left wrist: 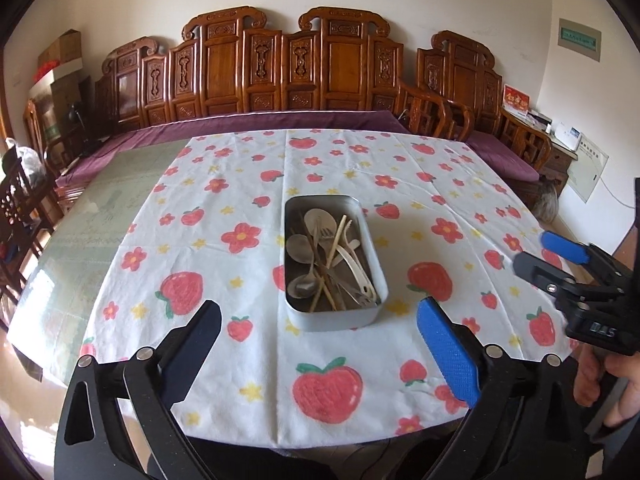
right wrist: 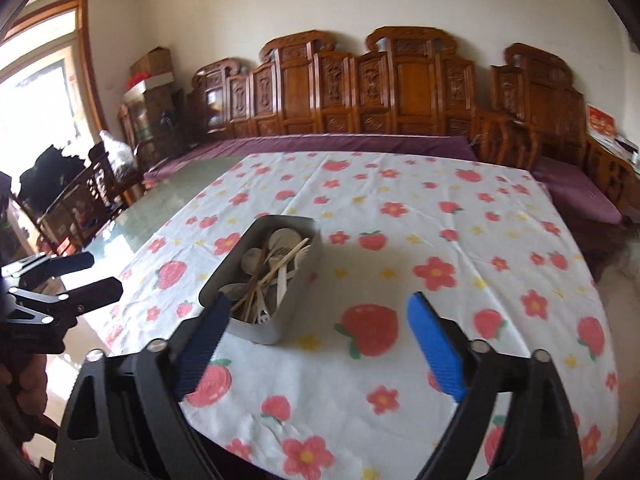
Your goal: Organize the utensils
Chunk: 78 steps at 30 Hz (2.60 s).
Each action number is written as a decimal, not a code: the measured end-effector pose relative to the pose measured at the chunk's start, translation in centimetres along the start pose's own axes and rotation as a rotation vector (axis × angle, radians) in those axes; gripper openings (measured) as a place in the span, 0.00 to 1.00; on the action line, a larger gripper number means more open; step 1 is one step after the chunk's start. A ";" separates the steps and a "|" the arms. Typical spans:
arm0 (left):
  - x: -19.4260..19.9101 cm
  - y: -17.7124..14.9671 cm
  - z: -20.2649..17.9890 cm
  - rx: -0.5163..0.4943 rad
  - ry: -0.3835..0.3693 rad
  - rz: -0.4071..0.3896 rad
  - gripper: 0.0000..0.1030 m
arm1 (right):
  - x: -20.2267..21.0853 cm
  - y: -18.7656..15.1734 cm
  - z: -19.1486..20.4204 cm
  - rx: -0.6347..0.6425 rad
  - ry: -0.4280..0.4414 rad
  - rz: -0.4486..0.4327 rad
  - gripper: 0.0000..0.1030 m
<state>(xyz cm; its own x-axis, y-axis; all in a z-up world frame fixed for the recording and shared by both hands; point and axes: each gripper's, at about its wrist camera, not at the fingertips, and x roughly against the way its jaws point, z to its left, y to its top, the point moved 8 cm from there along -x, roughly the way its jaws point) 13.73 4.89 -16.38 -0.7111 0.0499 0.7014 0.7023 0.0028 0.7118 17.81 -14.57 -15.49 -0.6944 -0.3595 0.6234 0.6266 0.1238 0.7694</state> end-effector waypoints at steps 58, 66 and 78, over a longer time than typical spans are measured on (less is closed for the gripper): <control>14.7 6.7 -6.8 -0.018 0.037 -0.318 0.92 | 18.9 6.8 -2.8 -0.007 -0.192 -0.329 0.97; 14.5 6.8 -6.7 -0.020 0.041 -0.318 0.92 | 18.7 6.8 -2.8 -0.008 -0.190 -0.327 0.97; 14.5 6.8 -6.6 -0.020 0.040 -0.318 0.92 | 18.4 6.4 -2.5 -0.009 -0.186 -0.324 0.97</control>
<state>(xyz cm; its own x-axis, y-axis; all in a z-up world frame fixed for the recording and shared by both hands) 7.94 -0.98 -1.14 -0.8960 0.0103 0.4439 0.4439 -0.0079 0.8961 9.96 -22.69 0.55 -0.9090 -0.2048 0.3629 0.3663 0.0224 0.9302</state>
